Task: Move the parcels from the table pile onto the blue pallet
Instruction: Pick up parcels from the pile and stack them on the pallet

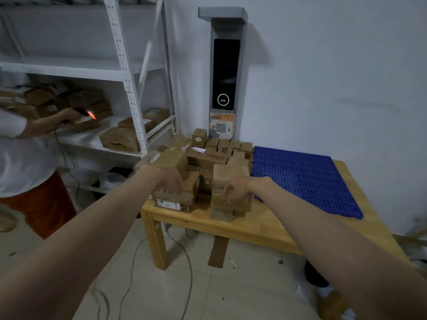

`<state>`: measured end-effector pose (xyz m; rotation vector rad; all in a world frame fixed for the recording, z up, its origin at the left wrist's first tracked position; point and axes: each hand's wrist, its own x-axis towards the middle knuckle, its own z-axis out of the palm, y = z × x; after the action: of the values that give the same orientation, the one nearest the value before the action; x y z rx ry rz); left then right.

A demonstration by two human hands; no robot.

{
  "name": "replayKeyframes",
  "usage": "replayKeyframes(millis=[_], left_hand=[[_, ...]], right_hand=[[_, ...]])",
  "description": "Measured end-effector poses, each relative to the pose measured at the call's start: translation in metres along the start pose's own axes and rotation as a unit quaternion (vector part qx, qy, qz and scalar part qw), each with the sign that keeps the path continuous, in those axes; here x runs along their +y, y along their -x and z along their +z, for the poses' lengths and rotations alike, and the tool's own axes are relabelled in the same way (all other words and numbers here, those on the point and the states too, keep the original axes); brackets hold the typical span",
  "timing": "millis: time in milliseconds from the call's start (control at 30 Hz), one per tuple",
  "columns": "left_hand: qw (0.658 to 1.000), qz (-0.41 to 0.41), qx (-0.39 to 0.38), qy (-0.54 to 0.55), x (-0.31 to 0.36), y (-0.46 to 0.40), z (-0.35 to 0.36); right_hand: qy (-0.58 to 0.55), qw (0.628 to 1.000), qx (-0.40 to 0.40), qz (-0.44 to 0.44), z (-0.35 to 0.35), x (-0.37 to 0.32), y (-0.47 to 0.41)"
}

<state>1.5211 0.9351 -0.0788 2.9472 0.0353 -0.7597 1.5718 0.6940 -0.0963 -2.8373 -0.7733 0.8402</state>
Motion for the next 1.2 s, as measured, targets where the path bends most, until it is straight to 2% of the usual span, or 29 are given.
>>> replayKeyframes(millis=[233, 500, 633, 800, 1000, 1200], left_hand=[[0.998, 0.053, -0.04, -0.021, 0.004, -0.094, -0.01], [0.997, 0.067, -0.031, -0.017, 0.004, -0.193, -0.036], [0.997, 0.048, -0.058, -0.023, 0.004, -0.241, -0.04], [0.995, 0.021, -0.099, -0.021, 0.002, -0.292, -0.05], [0.987, 0.021, -0.162, -0.003, 0.014, -0.331, -0.049], [0.975, 0.051, -0.214, 0.007, 0.013, -0.357, -0.029]], right_hand=[[-0.055, 0.995, -0.004, 0.079, -0.018, 0.038, -0.041], [-0.058, 0.986, 0.009, 0.154, -0.039, 0.088, -0.097], [-0.038, 0.982, 0.03, 0.184, -0.05, 0.114, -0.134], [-0.017, 0.974, -0.007, 0.228, -0.064, 0.14, -0.176], [-0.106, 0.966, -0.083, 0.219, -0.06, 0.158, -0.217], [-0.146, 0.957, -0.104, 0.229, -0.057, 0.163, -0.234]])
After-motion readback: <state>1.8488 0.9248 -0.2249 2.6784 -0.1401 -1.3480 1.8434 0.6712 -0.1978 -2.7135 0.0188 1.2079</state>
